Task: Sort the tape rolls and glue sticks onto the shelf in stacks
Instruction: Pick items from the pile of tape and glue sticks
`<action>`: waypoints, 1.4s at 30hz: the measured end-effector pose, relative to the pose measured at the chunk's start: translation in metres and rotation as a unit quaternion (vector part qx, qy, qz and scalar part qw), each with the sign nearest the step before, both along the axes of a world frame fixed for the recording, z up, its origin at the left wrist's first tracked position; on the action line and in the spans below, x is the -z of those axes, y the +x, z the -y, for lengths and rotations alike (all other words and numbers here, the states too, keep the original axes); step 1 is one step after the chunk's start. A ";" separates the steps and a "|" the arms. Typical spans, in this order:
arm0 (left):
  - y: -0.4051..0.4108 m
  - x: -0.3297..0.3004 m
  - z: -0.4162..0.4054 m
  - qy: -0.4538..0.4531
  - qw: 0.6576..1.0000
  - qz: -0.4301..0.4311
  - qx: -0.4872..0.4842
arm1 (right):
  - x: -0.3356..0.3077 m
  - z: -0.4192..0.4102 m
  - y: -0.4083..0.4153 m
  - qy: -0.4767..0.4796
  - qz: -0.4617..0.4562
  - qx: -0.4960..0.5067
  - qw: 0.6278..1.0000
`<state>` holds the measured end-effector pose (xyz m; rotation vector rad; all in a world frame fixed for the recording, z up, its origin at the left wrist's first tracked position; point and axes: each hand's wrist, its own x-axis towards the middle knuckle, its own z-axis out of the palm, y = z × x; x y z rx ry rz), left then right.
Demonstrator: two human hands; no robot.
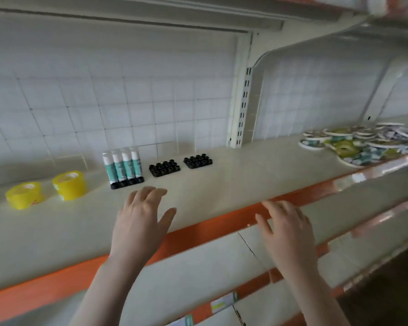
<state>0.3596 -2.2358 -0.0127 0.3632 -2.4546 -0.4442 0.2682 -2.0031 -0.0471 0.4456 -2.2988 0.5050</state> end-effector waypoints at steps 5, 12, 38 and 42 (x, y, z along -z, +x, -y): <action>-0.071 -0.004 -0.094 0.021 1.000 0.005 0.020 | -0.005 -0.102 -0.061 0.023 0.043 0.011 0.999; -0.166 -0.005 -0.179 0.021 0.998 0.017 0.056 | -0.004 -0.187 -0.141 -0.001 0.039 0.031 0.999; -0.399 -0.002 -0.396 0.039 0.997 0.039 -0.060 | -0.013 -0.374 -0.431 0.001 0.006 -0.192 0.981; -0.394 -0.002 -0.417 0.046 0.992 0.047 -0.110 | -0.017 -0.374 -0.449 0.048 0.024 -0.279 0.959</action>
